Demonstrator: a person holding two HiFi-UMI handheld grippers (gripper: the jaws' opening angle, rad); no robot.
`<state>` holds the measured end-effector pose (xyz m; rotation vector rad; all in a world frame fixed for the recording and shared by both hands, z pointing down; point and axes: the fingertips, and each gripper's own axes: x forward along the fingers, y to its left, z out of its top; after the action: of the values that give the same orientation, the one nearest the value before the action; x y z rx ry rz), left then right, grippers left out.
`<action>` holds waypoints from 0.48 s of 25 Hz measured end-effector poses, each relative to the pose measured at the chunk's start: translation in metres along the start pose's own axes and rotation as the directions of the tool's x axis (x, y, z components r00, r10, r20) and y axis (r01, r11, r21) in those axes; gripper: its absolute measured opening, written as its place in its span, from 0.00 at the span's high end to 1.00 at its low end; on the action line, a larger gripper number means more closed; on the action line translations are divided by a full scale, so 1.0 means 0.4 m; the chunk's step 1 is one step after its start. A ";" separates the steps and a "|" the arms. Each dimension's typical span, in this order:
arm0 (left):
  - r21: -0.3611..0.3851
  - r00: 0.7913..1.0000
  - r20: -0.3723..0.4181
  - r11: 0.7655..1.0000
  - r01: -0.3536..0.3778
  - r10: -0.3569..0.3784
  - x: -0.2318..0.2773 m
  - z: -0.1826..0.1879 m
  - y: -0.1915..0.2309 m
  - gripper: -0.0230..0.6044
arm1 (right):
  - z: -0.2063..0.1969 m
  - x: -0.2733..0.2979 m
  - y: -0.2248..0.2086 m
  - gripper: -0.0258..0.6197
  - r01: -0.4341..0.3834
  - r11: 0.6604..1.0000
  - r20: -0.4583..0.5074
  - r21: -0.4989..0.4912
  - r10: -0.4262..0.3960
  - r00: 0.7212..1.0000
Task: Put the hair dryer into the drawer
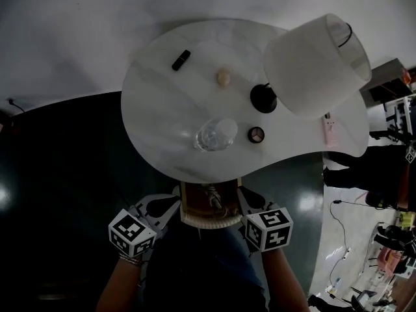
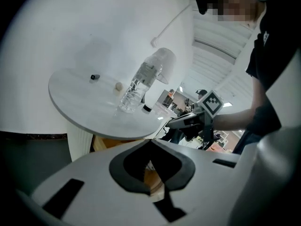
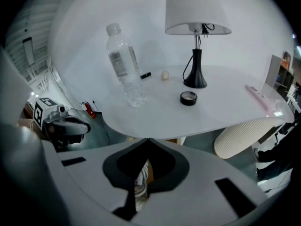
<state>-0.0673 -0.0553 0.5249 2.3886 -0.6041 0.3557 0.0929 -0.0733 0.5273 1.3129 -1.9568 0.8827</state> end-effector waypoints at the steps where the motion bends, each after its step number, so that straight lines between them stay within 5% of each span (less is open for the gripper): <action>1: 0.003 1.000 0.007 1.000 -0.009 0.009 -0.002 0.010 -0.001 0.95 | 0.015 -0.014 -0.004 0.93 -0.007 1.000 0.016 -0.008 0.007 1.000; 12: 0.064 0.979 0.131 0.984 -0.164 0.155 -0.026 0.168 -0.003 0.95 | 0.174 -0.116 -0.025 0.93 -0.096 0.988 0.159 -0.120 0.115 0.981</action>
<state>-0.0689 -0.0943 0.4694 2.4535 -0.8575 0.3026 0.1085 -0.1072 0.4520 1.2617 -2.1892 0.7205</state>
